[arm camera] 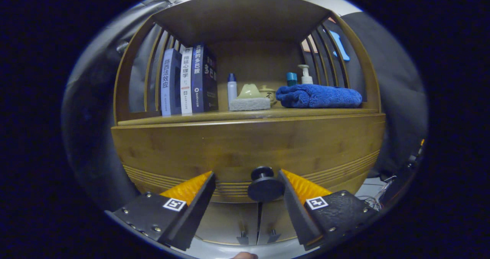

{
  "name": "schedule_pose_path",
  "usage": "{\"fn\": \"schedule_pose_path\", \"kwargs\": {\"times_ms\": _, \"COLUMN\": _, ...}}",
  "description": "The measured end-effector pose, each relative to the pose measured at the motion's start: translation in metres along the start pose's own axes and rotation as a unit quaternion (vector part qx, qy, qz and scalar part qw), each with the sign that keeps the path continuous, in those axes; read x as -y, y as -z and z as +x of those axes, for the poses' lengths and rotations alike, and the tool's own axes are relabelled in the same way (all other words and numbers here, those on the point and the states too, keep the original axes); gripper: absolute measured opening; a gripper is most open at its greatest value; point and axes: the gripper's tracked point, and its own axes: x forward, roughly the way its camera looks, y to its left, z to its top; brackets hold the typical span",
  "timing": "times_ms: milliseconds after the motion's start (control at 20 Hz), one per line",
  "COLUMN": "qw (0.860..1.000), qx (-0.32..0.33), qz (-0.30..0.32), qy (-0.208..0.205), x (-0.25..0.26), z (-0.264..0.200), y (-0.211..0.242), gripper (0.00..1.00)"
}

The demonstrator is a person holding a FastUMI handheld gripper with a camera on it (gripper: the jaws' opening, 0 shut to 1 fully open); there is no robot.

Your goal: Pull open the drawer, take out the items inside it, and place them on the countertop above the cabinet.

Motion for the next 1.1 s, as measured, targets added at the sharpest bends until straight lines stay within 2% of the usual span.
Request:
{"fn": "schedule_pose_path", "kwargs": {"times_ms": 450, "qw": 1.000, "qx": -0.016, "qz": 0.026, "qy": -0.006, "x": 0.002, "z": -0.001, "y": -0.003, "gripper": 0.97}}
{"fn": "schedule_pose_path", "kwargs": {"times_ms": 700, "qw": 0.997, "qx": -0.022, "qz": 0.061, "qy": -0.030, "x": 0.001, "z": -0.007, "y": -0.002, "gripper": 1.00}}
{"fn": "schedule_pose_path", "kwargs": {"times_ms": 850, "qw": 0.997, "qx": -0.026, "qz": 0.078, "qy": -0.011, "x": 0.010, "z": -0.021, "y": -0.001, "gripper": 1.00}}
{"fn": "schedule_pose_path", "kwargs": {"times_ms": 1100, "qw": 0.998, "qx": -0.047, "qz": 0.027, "qy": -0.016, "x": 0.004, "z": -0.072, "y": -0.009, "gripper": 0.99}}
